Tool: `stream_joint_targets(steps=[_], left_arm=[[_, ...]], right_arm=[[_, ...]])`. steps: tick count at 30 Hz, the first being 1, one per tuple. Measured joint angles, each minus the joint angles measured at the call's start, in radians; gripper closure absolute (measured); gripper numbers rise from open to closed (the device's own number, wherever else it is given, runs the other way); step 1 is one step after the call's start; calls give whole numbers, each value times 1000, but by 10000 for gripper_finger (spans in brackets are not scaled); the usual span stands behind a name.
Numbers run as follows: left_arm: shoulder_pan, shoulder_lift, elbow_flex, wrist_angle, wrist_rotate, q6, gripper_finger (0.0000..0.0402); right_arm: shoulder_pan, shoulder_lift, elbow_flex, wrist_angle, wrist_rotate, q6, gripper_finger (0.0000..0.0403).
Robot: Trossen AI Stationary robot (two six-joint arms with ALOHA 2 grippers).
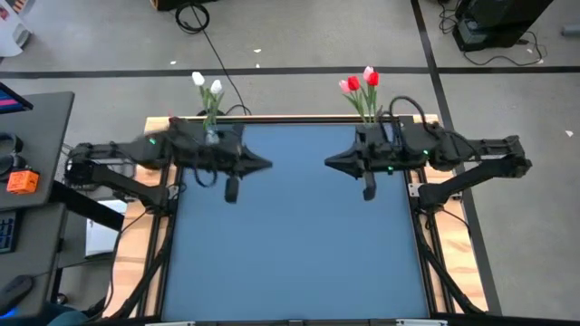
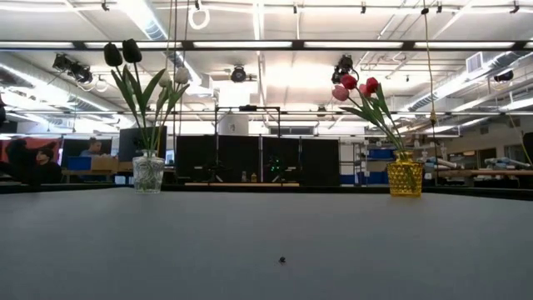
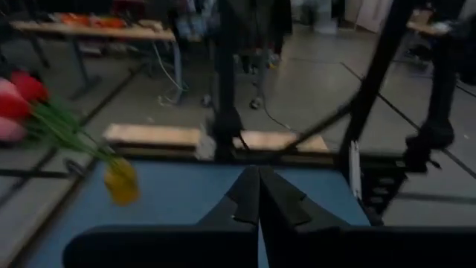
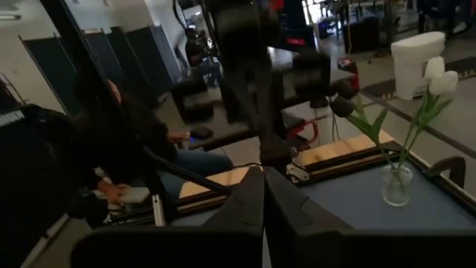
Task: Sort flowers into vase by color
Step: Return to Home Position
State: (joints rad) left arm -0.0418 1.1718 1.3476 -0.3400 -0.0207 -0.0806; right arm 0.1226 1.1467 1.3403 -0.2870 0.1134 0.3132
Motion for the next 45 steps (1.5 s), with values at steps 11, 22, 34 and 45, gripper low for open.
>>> stream_joint_targets(steps=[11,22,34,45], left_arm=[[-34,-169,-400,309,-30,-12,397],[-41,-337,-770,555,-69,-40,397],[100,-523,-1054,674,-70,-10,397],[232,-571,-1204,898,91,-23,397]], right_arm=[[118,-322,-424,123,184,-44,394],[121,-616,-678,130,174,-150,400],[74,-879,-1045,325,135,-175,402],[-22,-950,-1250,545,42,-108,402]])
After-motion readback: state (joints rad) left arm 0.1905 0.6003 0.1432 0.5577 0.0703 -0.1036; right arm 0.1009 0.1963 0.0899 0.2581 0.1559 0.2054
